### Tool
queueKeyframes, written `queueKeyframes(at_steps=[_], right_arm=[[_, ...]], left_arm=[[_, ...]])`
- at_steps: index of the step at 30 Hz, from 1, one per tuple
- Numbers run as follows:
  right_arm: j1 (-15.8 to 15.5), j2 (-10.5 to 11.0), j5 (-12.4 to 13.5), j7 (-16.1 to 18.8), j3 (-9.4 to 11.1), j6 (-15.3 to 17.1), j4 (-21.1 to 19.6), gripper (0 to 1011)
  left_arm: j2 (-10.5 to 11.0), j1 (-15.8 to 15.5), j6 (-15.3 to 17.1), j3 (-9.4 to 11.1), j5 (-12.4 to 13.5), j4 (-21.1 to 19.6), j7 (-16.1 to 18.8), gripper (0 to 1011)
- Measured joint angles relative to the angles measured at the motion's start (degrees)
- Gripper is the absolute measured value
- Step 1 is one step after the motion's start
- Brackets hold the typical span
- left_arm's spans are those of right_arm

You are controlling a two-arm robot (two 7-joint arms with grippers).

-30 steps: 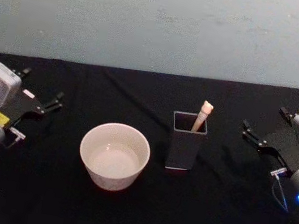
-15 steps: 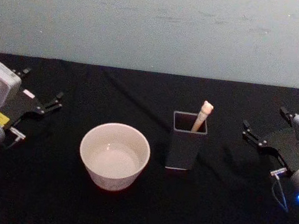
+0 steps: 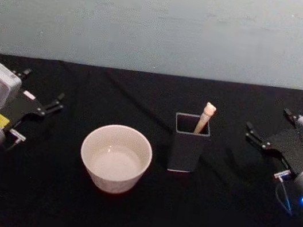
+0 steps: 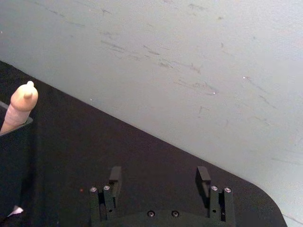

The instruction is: Pick up the stirring spoon with one hand, stir inside the cup, then place it back in its original position.

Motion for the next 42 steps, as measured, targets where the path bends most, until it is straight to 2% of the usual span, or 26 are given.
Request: queueKeyframes(at_steps=[19,22,25,26,31,32,33,36,42], right_arm=[[0.00,0.00,0.00,0.00,0.00,0.00,0.00,1002],[-0.38,0.06,0.33,1.22,0.52,-0.20,-0.54,1002],[-1.31,0.31,2.99,4.21,1.77,-0.31,-2.18,1002],[-1.31,0.31,2.99,4.21,1.77,-0.31,-2.18,1000],[-2.85,0.76,9.74,10.63,3.97,0.90,-5.13,1000],[-3.24,0.92,11.96,12.64,4.51,1.88,-5.92,1000],[-3.24,0.92,11.96,12.64,4.51,1.88,-5.92,1000],[-3.99,1.25,16.68,17.53,5.64,4.27,-7.58,1002],[-3.88,0.97,20.49,22.97,6.07,7.10,-8.28,1002]], left_arm=[[0.00,0.00,0.00,0.00,0.00,0.00,0.00,1001],[0.00,0.00,0.00,0.00,0.00,0.00,0.00,1001],[0.00,0.00,0.00,0.00,0.00,0.00,0.00,1001],[0.00,0.00,0.00,0.00,0.00,0.00,0.00,1001],[0.00,0.00,0.00,0.00,0.00,0.00,0.00,1001],[0.00,0.00,0.00,0.00,0.00,0.00,0.00,1001],[0.00,0.00,0.00,0.00,0.00,0.00,0.00,1001],[0.00,0.00,0.00,0.00,0.00,0.00,0.00,1001],[0.00,0.00,0.00,0.00,0.00,0.00,0.00,1001]])
